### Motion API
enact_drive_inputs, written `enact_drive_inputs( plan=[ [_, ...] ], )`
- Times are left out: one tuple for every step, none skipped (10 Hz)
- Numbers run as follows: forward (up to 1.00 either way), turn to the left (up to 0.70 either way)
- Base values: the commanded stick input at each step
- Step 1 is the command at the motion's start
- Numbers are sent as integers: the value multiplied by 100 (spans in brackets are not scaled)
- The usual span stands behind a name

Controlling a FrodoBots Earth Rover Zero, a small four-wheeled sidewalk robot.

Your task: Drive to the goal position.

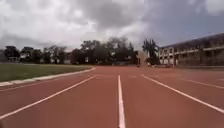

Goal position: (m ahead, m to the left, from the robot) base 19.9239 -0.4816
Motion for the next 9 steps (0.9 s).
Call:
enact_drive_inputs(
  plan=[
    [60,-2],
    [60,-11],
    [60,-15],
    [60,-15],
    [60,-15],
    [60,-15],
    [60,-15],
    [60,-15],
    [60,-15]
  ],
)
